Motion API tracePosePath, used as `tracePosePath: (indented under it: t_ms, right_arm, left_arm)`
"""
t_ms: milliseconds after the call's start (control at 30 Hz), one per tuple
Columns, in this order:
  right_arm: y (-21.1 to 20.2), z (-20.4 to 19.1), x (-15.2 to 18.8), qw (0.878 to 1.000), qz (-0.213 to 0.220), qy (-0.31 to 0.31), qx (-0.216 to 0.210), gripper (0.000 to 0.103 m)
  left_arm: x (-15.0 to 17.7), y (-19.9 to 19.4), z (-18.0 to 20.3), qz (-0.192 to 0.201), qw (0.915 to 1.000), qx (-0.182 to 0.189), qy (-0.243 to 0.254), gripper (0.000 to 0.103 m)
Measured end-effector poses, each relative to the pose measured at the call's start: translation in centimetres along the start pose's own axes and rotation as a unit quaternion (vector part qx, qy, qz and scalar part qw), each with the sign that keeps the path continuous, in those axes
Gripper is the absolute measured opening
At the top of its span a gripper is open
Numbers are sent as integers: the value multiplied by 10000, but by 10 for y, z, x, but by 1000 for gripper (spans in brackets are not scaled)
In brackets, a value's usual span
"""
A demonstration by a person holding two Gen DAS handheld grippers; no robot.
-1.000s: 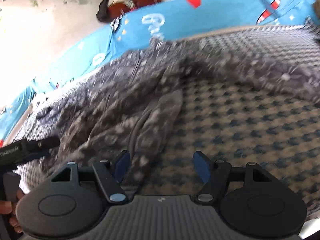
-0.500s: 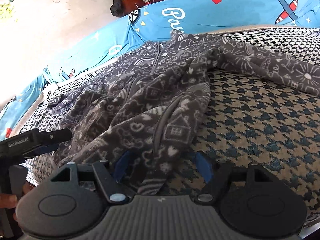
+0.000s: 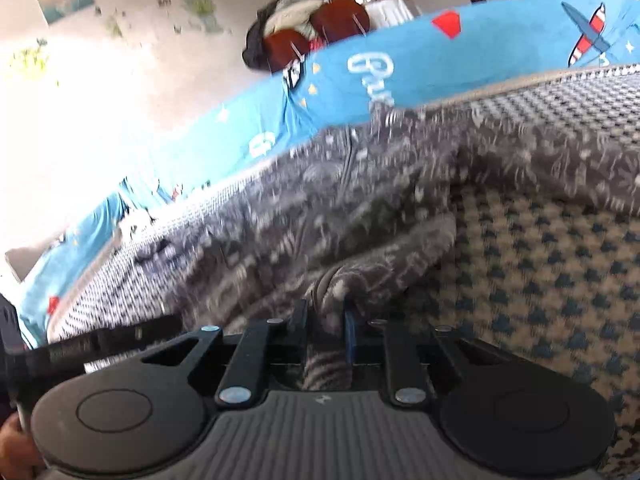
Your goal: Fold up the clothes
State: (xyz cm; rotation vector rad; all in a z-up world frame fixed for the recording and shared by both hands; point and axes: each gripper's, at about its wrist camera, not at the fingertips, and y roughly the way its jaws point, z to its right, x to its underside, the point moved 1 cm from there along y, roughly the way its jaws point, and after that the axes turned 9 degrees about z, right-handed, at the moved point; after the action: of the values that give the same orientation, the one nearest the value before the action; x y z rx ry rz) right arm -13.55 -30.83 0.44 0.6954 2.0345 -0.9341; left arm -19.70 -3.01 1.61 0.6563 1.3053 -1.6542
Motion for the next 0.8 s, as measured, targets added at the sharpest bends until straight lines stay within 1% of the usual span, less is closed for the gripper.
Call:
tracePosePath:
  t_ms: [67, 167, 267, 333, 433, 500, 567, 633, 700, 800]
  right_arm:
    - [-3, 5, -5, 9997, 60, 237, -68, 18]
    - [1, 9, -7, 9987, 29, 499, -102, 18]
    - [5, 7, -9, 9986, 6, 519, -133, 18]
    - [8, 7, -11, 9981, 26, 585, -182, 18]
    - [12, 9, -16, 9967, 67, 766, -250, 18]
    - [15, 9, -20, 9960, 112, 831, -302, 17]
    - [19, 6, -23, 9962, 143, 804, -310, 17]
    - [21, 4, -24, 9966, 148, 746, -310, 17]
    - [22, 2, -25, 9969, 145, 705, -329, 18]
    - [17, 3, -24, 9965, 150, 725, -377, 19]
  left_arm:
    - [2, -7, 6, 24, 9998, 178, 81, 103]
    - [6, -16, 16, 47, 9988, 446, 208, 103]
    - [10, -25, 26, 88, 9964, 755, 380, 103]
    - [14, -26, 32, 25, 9943, 934, 507, 103]
    - [20, -22, 42, -135, 9914, 1103, 695, 103]
    - [24, -16, 46, -202, 9909, 1053, 820, 103]
    - [26, -6, 46, -240, 9924, 845, 866, 103]
    - [25, 6, 41, -301, 9951, 617, 714, 103]
    - [24, 15, 31, -330, 9975, 476, 402, 103]
    - [22, 22, 22, -314, 9989, 290, 189, 103]
